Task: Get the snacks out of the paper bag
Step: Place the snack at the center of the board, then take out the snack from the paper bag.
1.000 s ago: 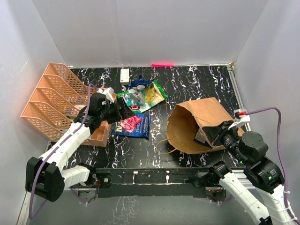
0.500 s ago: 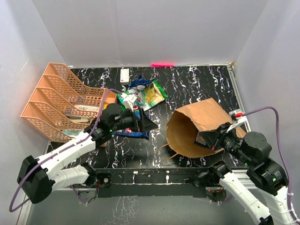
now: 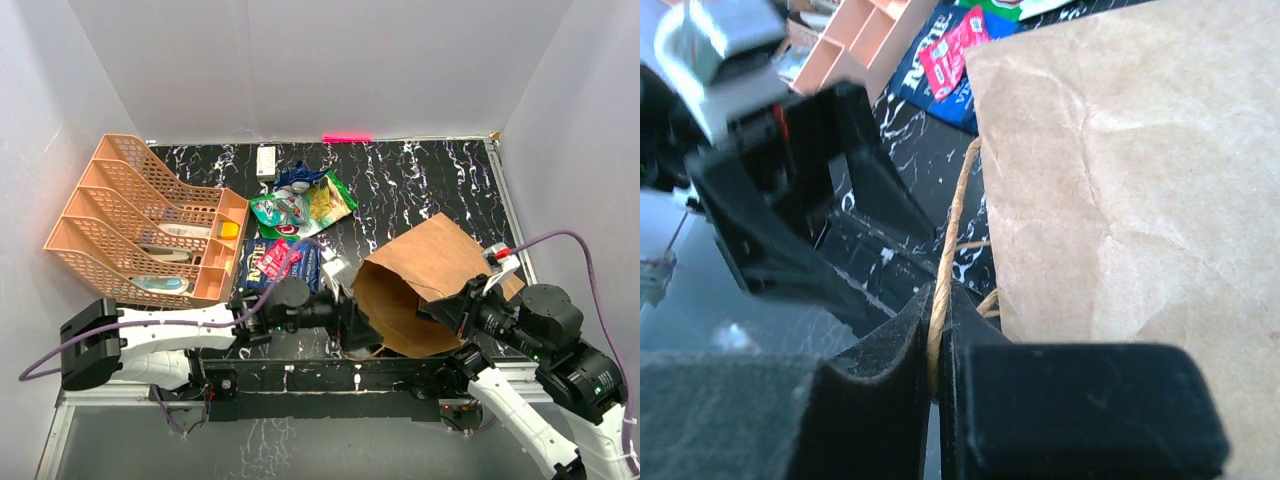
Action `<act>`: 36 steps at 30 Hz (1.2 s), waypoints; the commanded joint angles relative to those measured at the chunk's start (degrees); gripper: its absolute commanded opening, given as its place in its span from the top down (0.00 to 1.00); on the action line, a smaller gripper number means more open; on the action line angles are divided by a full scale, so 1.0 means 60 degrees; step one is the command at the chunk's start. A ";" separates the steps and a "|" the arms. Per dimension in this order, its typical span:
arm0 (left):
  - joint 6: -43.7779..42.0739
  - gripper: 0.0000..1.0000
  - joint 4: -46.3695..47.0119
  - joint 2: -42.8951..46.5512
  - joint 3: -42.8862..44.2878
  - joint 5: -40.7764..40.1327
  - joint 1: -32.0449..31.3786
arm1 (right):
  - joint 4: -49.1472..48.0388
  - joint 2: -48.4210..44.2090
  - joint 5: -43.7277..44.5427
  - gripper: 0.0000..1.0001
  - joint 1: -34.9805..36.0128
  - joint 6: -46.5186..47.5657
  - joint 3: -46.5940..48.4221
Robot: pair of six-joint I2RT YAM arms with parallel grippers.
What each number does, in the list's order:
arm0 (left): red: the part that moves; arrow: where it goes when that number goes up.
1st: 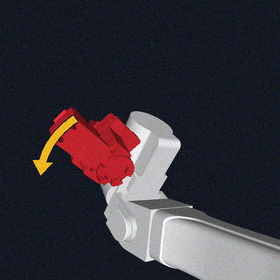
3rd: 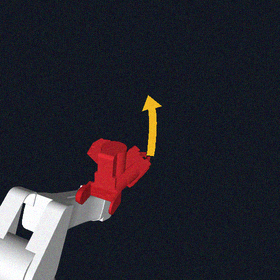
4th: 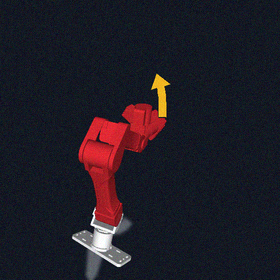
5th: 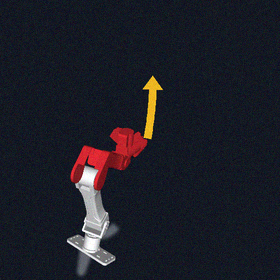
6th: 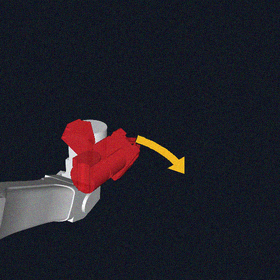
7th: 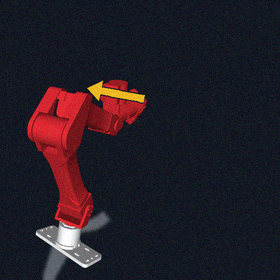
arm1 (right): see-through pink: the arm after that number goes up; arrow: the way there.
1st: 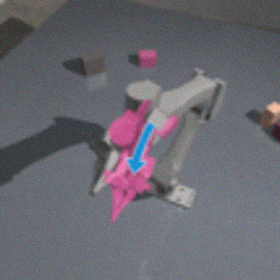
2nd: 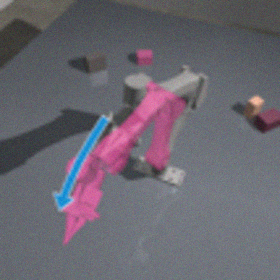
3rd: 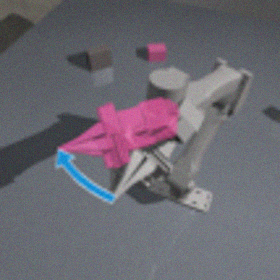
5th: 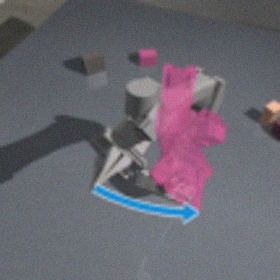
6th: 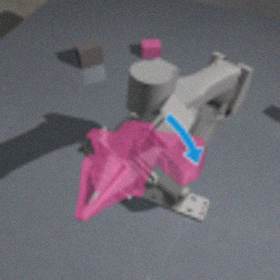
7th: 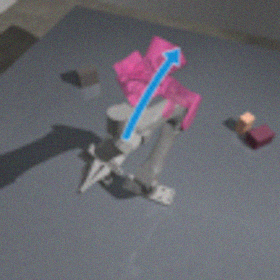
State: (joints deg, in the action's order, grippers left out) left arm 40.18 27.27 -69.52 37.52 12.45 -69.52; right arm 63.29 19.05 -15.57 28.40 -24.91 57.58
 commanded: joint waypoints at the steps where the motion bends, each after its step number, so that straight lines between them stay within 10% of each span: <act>1: -0.1859 0.30 0.1649 -0.0546 0.0027 -0.1966 -0.1413 | -0.0440 -0.0192 0.0991 0.92 0.0020 -0.0419 0.0413; 16: -0.4001 0.79 0.3571 -0.5069 0.2098 -0.3837 -0.1872 | -0.2132 0.0135 0.0950 0.92 0.0027 -0.0574 0.0228; 36: -0.3840 0.86 0.4167 -0.8387 0.4320 -0.3603 -0.0958 | -0.2919 0.0465 0.0427 0.92 0.0026 -0.0500 0.0161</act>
State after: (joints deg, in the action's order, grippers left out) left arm 18.59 49.71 -116.16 58.89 -8.67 -76.90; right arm 50.61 20.73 -11.92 28.40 -28.16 58.24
